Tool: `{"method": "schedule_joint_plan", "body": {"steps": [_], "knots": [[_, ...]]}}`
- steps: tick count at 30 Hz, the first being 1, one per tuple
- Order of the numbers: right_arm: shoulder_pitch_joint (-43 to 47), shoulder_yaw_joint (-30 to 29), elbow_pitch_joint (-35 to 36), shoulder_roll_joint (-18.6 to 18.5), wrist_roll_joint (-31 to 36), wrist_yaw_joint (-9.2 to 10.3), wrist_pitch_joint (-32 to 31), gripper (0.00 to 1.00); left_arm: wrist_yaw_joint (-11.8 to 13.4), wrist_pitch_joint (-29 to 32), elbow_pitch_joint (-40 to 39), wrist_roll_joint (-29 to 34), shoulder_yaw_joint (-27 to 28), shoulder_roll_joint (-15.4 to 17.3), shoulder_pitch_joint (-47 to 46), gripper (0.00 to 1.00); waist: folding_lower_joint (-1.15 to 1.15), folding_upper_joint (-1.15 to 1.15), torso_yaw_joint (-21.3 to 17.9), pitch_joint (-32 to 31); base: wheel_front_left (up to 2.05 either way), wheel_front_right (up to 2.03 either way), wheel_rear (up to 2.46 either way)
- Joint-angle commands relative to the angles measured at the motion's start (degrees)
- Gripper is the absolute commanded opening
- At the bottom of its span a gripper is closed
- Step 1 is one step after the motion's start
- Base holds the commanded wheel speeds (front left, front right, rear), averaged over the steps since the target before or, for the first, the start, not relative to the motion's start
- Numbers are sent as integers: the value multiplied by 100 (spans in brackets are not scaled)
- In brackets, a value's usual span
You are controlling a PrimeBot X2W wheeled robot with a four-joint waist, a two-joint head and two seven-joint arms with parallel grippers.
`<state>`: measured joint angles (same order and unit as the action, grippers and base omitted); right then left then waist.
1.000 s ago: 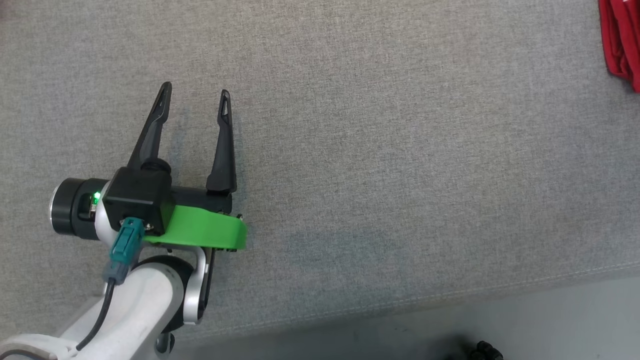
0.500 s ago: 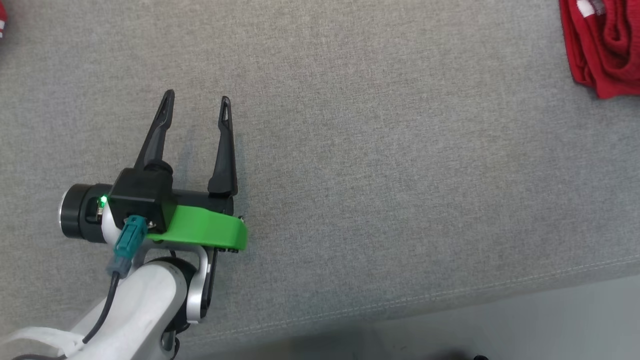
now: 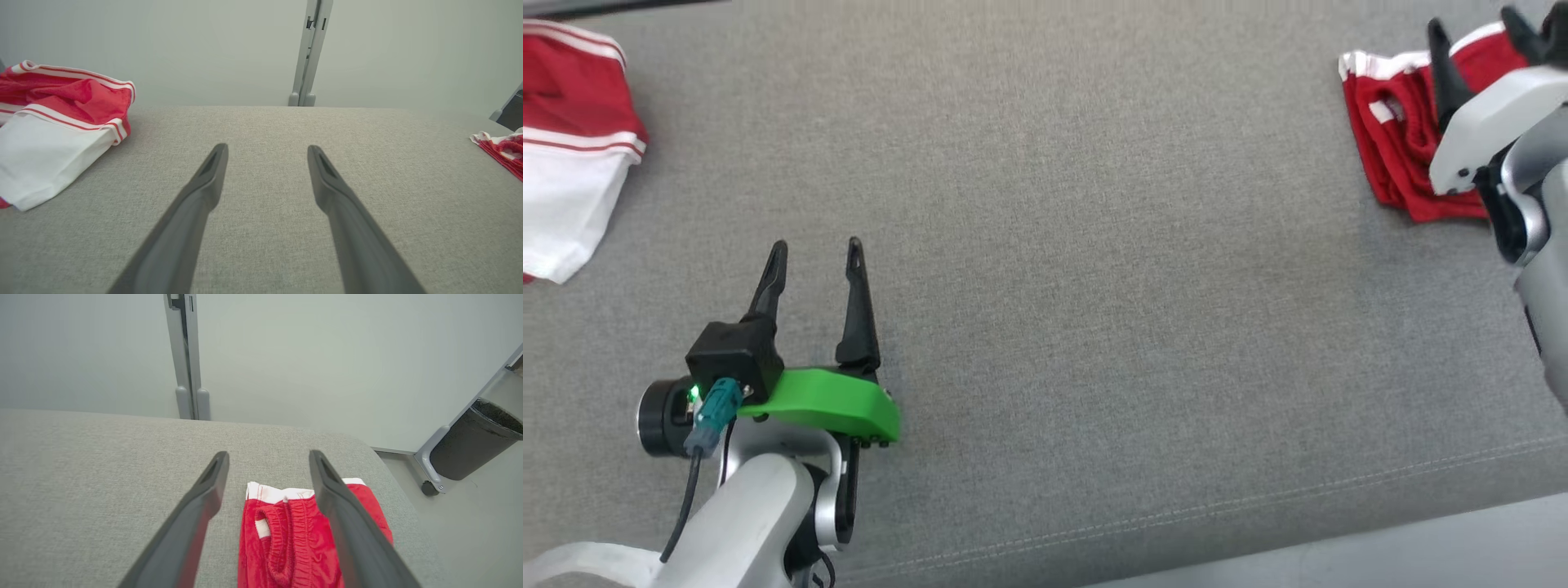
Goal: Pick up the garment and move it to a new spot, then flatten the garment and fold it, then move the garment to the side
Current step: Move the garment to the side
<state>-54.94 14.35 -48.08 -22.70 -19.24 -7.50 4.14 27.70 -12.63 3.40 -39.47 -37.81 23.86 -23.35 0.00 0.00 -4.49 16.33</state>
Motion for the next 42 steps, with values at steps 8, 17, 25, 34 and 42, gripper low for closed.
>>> {"method": "schedule_joint_plan", "body": {"steps": [8, 17, 25, 34, 42], "knots": [[1281, 246, 1001, 125, -584, 2, 253, 100, -365, -214, 449, -298, 401, 73, 617, 100, 0, 0, 57, -966, 0, 0, 0], [2277, -55, 1768, 582, -396, 2, 431, 100, -727, -251, 540, -513, 760, 380, 1156, 100, 0, 0, 89, -1182, 0, 0, 0], [3258, -638, 2765, 1328, 253, 2, 363, 100, -920, -255, 404, -617, 1111, 487, 1696, 100, 0, 0, 174, -1363, 0, 0, 0], [4244, -1047, 3725, 1877, 734, 2, 29, 100, -973, -258, 150, -331, 1273, 272, 2082, 100, 0, 0, 291, -1526, 0, 0, 0], [4736, -1120, 4271, 1968, 789, 2, -238, 100, -1027, -259, 34, -109, 1255, 143, 2257, 100, 0, 0, 323, -1639, 0, 0, 0]]}}
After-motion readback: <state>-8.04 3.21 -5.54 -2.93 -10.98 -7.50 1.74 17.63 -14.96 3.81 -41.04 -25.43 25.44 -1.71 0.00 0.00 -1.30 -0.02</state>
